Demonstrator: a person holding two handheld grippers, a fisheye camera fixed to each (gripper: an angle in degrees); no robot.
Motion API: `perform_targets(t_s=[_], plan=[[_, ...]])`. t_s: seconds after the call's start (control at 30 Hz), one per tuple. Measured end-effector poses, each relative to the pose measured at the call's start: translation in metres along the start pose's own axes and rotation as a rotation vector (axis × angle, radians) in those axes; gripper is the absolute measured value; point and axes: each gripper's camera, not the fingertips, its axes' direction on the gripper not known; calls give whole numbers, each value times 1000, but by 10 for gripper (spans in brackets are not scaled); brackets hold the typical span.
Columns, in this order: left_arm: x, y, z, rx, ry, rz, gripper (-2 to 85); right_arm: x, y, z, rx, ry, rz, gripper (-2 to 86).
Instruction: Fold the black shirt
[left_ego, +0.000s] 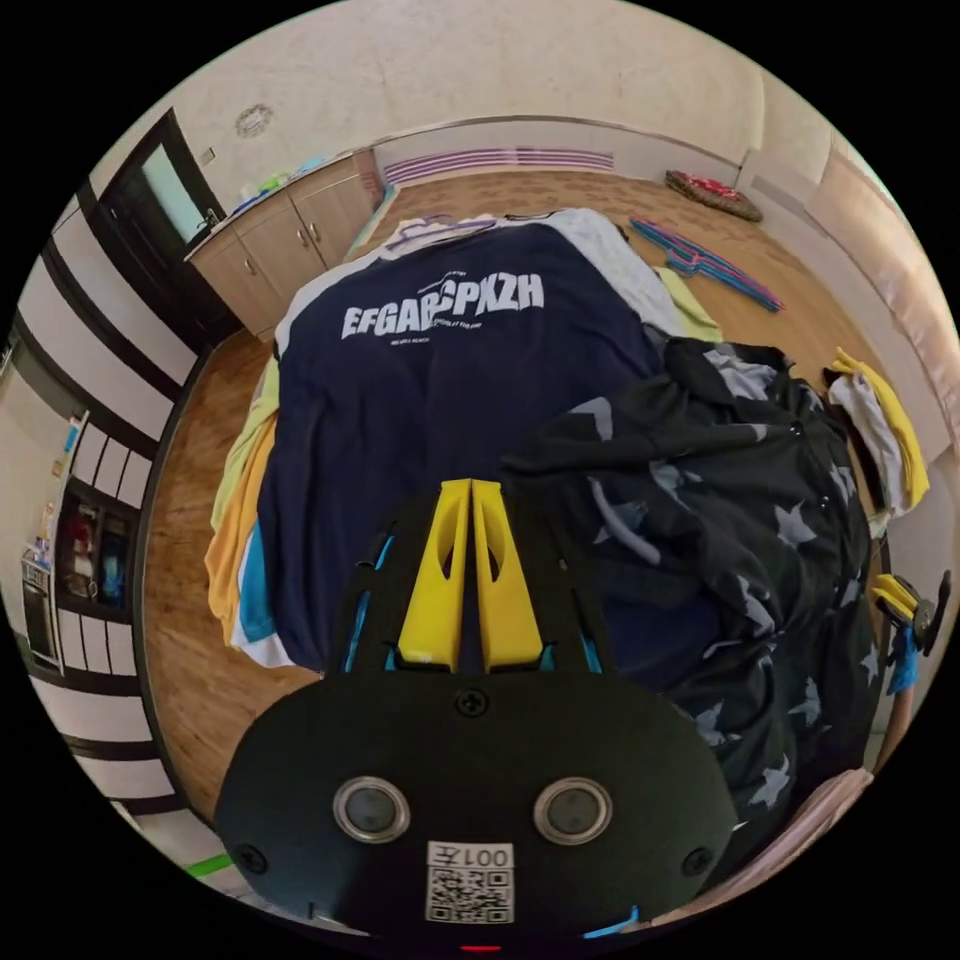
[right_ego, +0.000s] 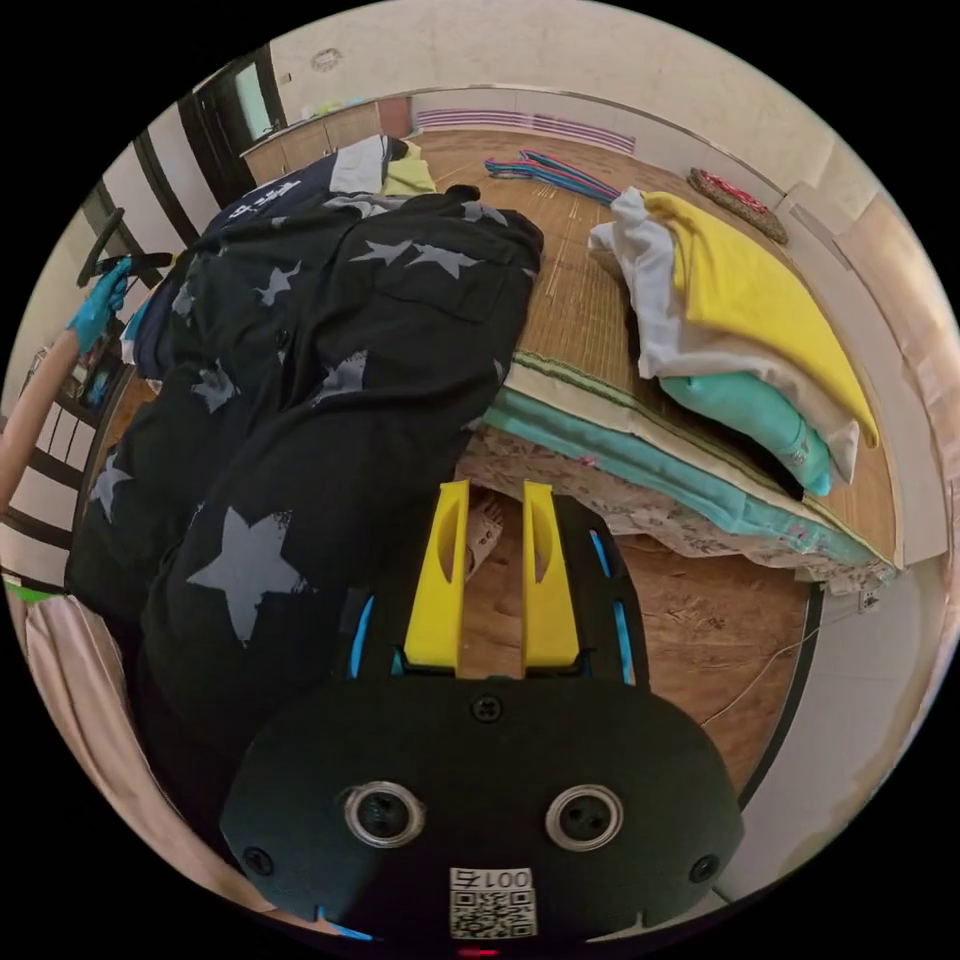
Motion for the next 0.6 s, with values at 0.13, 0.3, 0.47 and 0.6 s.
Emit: perform_targets(t_s=[0.13, 0.3, 0.47, 0.6], plan=[[9, 34, -15, 64, 160, 62, -7, -2, 21, -20, 47, -83, -81, 86], [51, 95, -39, 61, 331, 385, 5, 2, 45, -51, 30, -281, -214, 90], [83, 166, -23, -131, 333, 616, 31, -16, 68, -62, -187, -301, -408, 101], [92, 208, -8, -278, 479, 651, 55, -38, 89, -54, -380, -303, -491, 107]])
